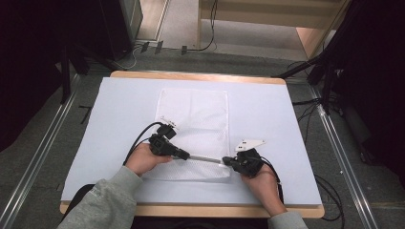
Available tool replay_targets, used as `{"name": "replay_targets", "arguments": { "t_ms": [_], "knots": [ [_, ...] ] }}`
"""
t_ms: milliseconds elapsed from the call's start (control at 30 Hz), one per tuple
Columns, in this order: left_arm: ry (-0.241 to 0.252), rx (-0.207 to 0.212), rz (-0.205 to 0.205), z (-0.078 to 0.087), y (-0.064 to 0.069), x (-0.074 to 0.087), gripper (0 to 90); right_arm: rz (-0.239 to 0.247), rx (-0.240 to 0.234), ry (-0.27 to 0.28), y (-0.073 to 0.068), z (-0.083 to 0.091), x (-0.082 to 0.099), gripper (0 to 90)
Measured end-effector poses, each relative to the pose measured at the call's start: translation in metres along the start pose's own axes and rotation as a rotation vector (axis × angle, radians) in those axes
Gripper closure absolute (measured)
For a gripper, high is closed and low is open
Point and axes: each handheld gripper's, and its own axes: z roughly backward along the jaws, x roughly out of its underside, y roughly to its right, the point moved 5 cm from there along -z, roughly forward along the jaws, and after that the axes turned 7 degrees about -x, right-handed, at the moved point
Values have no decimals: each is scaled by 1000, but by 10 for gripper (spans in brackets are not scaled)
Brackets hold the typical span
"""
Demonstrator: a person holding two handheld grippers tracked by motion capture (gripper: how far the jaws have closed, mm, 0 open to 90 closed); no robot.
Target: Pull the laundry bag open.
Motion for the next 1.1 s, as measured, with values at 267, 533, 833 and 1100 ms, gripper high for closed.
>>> {"name": "replay_targets", "arguments": {
  "t_ms": [267, 533, 833, 1100],
  "knots": [
    [-2, -43, 0, 12, -10, 10, 884, 1, -3, 3, 0, 0, 0, 900],
    [26, -52, 13, 24, -17, 16, 884, -2, -3, 1, 0, 0, 0, 900],
    [33, -51, 34, 30, -20, 21, 884, 12, -2, -5, 0, 0, -1, 900],
    [35, -62, 59, 36, -27, 28, 884, 16, -11, -13, 1, 0, -1, 900]
  ]
}}
